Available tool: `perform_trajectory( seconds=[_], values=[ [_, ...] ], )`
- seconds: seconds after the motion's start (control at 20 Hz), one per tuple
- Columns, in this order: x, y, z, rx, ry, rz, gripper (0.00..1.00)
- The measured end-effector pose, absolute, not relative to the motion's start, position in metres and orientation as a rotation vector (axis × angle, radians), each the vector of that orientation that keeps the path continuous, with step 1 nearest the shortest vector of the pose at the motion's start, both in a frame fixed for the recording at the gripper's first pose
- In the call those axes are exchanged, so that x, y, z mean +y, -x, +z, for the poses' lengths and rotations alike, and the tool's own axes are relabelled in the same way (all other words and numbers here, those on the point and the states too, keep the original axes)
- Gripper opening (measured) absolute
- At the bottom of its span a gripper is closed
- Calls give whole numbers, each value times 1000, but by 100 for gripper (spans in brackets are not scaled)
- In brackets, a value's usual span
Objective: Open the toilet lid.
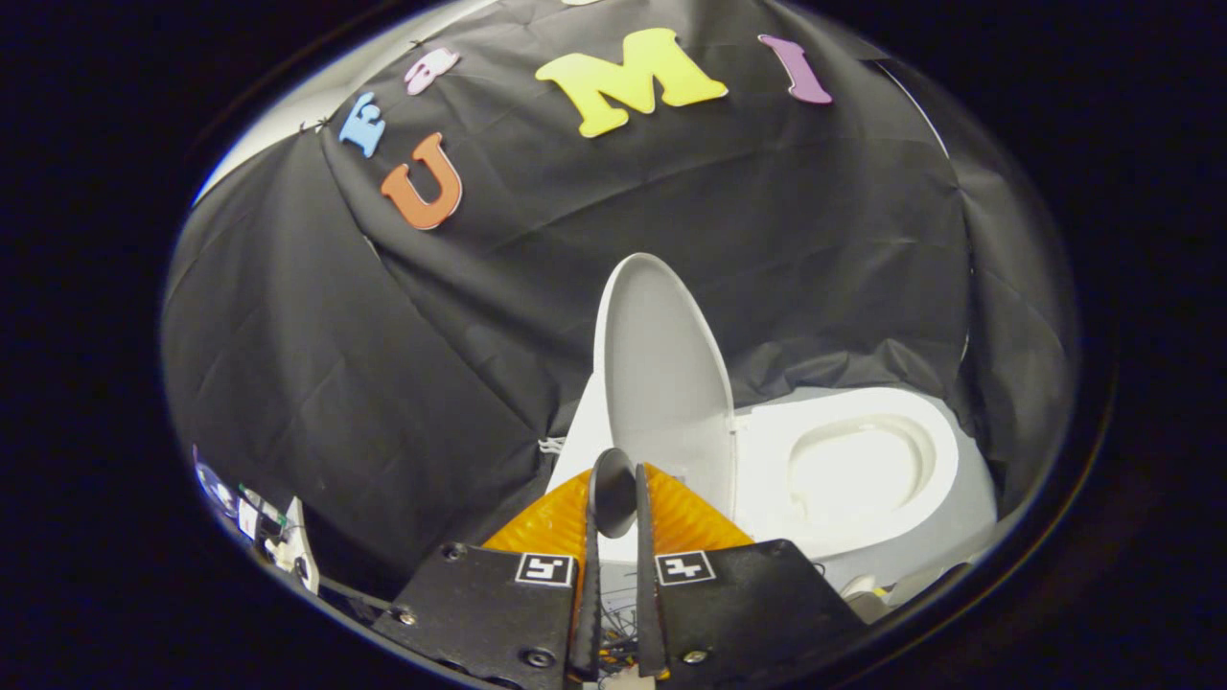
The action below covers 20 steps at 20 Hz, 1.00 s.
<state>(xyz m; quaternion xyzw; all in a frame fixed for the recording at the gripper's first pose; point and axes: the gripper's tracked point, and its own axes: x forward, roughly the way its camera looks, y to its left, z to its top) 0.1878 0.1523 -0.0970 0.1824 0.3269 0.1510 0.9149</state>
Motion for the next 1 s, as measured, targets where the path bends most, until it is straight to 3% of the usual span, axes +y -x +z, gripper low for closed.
perform_trajectory(
  seconds=[1.0],
  values=[
    [226,-195,-109,661,-175,353,18]
  ],
)
